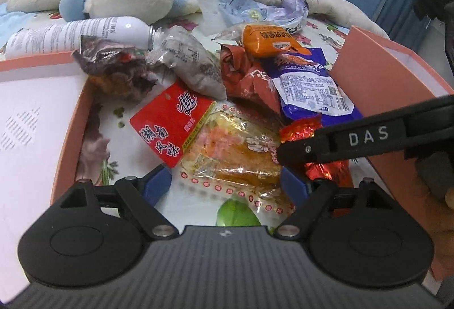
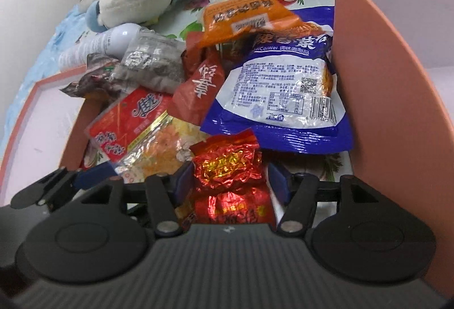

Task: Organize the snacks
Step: 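Lower the right gripper onto the red candy packets and close it, then lift candy with right gripper toward deep pink box while left grasps a strip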

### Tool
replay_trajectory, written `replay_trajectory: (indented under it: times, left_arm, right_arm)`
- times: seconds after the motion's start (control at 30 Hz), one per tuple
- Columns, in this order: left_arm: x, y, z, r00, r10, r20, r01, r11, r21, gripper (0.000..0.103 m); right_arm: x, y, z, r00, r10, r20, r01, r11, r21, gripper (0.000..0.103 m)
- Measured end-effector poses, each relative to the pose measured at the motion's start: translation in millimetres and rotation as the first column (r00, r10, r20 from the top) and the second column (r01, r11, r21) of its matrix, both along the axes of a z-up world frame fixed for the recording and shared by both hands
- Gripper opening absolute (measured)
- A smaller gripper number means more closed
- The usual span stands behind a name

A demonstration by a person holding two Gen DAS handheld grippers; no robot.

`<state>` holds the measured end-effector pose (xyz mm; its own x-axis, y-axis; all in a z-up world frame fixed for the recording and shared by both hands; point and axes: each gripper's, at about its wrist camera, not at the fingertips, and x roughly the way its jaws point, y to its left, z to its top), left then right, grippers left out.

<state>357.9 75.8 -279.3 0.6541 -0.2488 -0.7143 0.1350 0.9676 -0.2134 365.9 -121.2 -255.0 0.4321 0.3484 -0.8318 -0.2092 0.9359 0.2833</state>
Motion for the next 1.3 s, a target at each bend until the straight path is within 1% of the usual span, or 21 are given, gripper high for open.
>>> replay_trajectory:
  times: [0.03,0.07,0.1,0.17,0.2,0.3,0.33,0.37,0.4,0.43,0.47,0.5,0.53,0.6,0.63,0.7,0.8,0.97,1.03,1.13,1.3]
  left_arm:
    - [1.1,0.8,-0.6,1.0,-0.004,0.006,0.004,1.0,-0.006,0.084]
    - [2.2,1.2,-1.1,1.0,-0.008,0.011,0.008,1.0,-0.013,0.081]
    - [3.5,1.2,-1.4,1.0,-0.011,0.015,0.011,1.0,-0.026,0.079]
    - [6.2,0.9,-1.0,1.0,-0.002,0.016,0.003,0.999,-0.053,0.068]
    - [7.6,1.0,-1.1,1.0,0.006,0.014,-0.005,0.998,-0.063,0.068]
    - [7.7,0.0,-0.7,1.0,0.015,0.015,-0.014,0.998,-0.067,0.061]
    - [7.1,-0.1,-0.7,1.0,0.018,0.018,-0.017,0.998,-0.067,0.056]
    - [6.4,0.2,-1.0,1.0,0.025,0.019,-0.023,0.997,-0.071,0.049]
    - [5.8,0.6,-1.2,1.0,0.028,0.015,-0.026,0.996,-0.082,0.045]
    - [4.5,0.3,-0.9,0.999,0.03,0.014,-0.029,0.996,-0.085,0.037]
    - [3.6,-0.4,0.0,0.999,0.032,0.013,-0.031,0.996,-0.081,0.033]
    - [3.0,-0.7,1.2,0.999,0.034,0.01,-0.033,0.996,-0.08,0.031]
    - [2.2,-0.4,2.1,0.999,0.039,0.006,-0.038,0.996,-0.085,0.026]
    - [-0.1,2.1,3.6,0.999,0.052,-0.009,-0.053,0.994,-0.099,0.005]
    - [-2.5,5.0,3.8,0.998,0.053,-0.02,-0.055,0.991,-0.119,0.0]
    - [-10.1,6.5,6.9,0.998,0.056,-0.026,-0.059,0.987,-0.147,0.0]
    - [-23.9,0.5,18.5,0.999,0.05,0.004,-0.05,0.992,-0.112,0.0]
    - [-49.4,-4.9,47.9,0.996,0.073,0.053,-0.067,0.99,-0.122,0.0]
    - [-62.2,-9.4,61.1,0.994,0.076,0.081,-0.067,0.991,-0.115,0.0]
    - [-81.2,-16.7,78.3,0.992,0.089,0.087,-0.08,0.991,-0.105,0.0]
    - [-114.7,-25.4,97.5,0.99,0.12,0.07,-0.113,0.989,-0.093,0.0]
  right_arm:
    - [-0.4,-0.8,-0.2,1.0,0.005,0.0,-0.005,1.0,0.008,0.059]
    - [0.1,-1.7,-0.3,1.0,0.008,-0.003,-0.008,1.0,0.018,0.054]
    - [0.1,-2.6,-0.3,1.0,0.01,-0.006,-0.01,1.0,0.025,0.054]
    - [0.3,-2.9,-0.1,1.0,0.016,-0.008,-0.016,0.999,0.031,0.054]
    - [0.5,-3.8,-0.1,1.0,0.017,-0.01,-0.016,0.999,0.036,0.053]
    - [0.9,-10.0,0.4,1.0,0.009,-0.029,-0.007,0.997,0.072,0.053]
    - [1.0,-10.6,0.0,0.999,0.014,-0.036,-0.01,0.996,0.088,0.053]
    - [0.9,-9.0,-0.5,0.999,0.025,-0.043,-0.02,0.994,0.103,0.053]
    - [0.6,-7.3,-0.6,0.999,0.025,-0.047,-0.019,0.994,0.109,0.053]
    - [-0.1,-5.7,0.1,0.999,0.029,-0.044,-0.024,0.994,0.104,0.053]
    - [-0.6,-4.5,0.8,0.999,0.029,-0.041,-0.025,0.995,0.099,0.053]
    - [-1.4,-4.6,1.3,0.999,0.026,-0.038,-0.022,0.995,0.097,0.053]
    - [-2.2,-5.1,1.9,0.999,0.021,-0.036,-0.017,0.995,0.1,0.053]
    - [-5.2,-6.9,5.8,1.0,0.011,-0.023,-0.009,0.995,0.095,0.053]
    - [-7.9,-8.1,9.1,1.0,0.011,-0.011,-0.01,0.996,0.091,0.053]
    - [-14.6,-10.4,18.0,1.0,0.019,0.022,-0.02,0.998,0.063,0.053]
    - [-25.9,-14.6,32.9,0.996,0.04,0.081,-0.041,0.999,0.02,0.053]
    - [-46.1,-25.6,53.5,0.994,0.031,0.106,-0.036,0.999,0.04,0.053]
    - [-56.6,-28.5,62.6,0.992,0.025,0.122,-0.031,0.999,0.044,0.053]
    - [-75.8,-34.5,77.8,0.989,0.014,0.147,-0.022,0.998,0.056,0.053]
    - [-113.6,-47.9,101.5,0.982,-0.003,0.188,-0.01,0.998,0.068,0.053]
